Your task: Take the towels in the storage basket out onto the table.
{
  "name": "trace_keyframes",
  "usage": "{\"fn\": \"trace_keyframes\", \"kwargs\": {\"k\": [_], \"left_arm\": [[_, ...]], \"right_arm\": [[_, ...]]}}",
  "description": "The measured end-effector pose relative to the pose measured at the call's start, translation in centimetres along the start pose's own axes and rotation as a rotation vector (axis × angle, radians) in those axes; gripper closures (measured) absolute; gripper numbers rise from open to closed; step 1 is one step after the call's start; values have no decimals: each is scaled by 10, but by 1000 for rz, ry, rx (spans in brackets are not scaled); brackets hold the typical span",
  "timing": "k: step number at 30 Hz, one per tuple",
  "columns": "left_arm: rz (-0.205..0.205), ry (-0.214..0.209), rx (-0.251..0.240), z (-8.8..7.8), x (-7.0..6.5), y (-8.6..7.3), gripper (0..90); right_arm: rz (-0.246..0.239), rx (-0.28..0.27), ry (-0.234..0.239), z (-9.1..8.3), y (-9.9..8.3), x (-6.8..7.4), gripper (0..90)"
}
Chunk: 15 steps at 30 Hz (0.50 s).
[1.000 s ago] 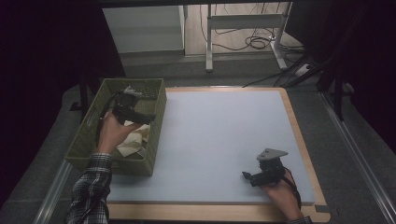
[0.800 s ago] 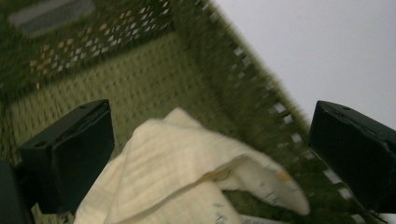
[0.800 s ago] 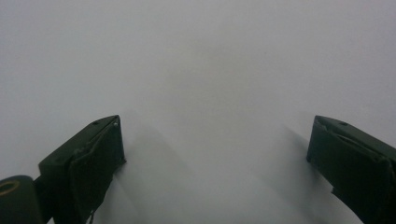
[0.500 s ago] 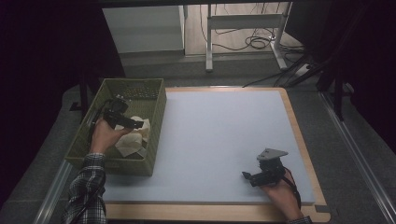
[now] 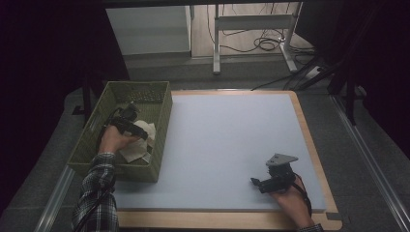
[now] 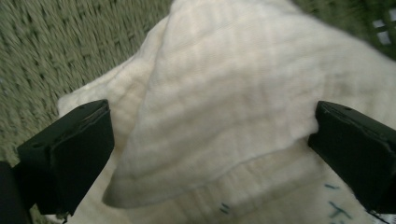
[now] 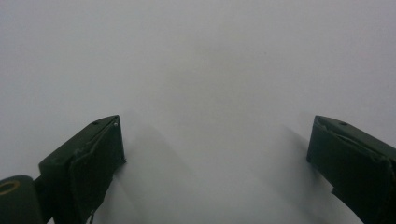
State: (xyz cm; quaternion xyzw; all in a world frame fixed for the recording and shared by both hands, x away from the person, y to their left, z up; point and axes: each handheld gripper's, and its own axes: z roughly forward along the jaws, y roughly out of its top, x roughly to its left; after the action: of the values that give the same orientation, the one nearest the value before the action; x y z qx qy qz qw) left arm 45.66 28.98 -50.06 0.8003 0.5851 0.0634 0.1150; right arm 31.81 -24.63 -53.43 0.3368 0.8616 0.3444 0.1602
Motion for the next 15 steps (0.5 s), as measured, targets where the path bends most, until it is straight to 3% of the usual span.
{"fn": "trace_keyframes", "kwargs": {"k": [4, 5, 7, 9, 11, 15], "left_arm": [[11, -5, 84, 8, 1, 1, 61], [-25, -71, 95, 11, 5, -1, 129], [-34, -94, 90, 10, 7, -2, 217], [-28, -87, 95, 8, 6, -2, 273], [-19, -97, 92, 5, 5, -3, 451], [-31, -130, 87, 2, 7, -5, 682]], "right_arm": [[0, 0, 0, 0, 0, 0, 40], [0, 0, 0, 0, 0, 0, 40], [0, 0, 0, 0, 0, 0, 40], [0, 0, 0, 0, 0, 0, 40], [0, 0, 0, 0, 0, 0, 40], [0, 0, 0, 0, 0, 0, 40]]}}
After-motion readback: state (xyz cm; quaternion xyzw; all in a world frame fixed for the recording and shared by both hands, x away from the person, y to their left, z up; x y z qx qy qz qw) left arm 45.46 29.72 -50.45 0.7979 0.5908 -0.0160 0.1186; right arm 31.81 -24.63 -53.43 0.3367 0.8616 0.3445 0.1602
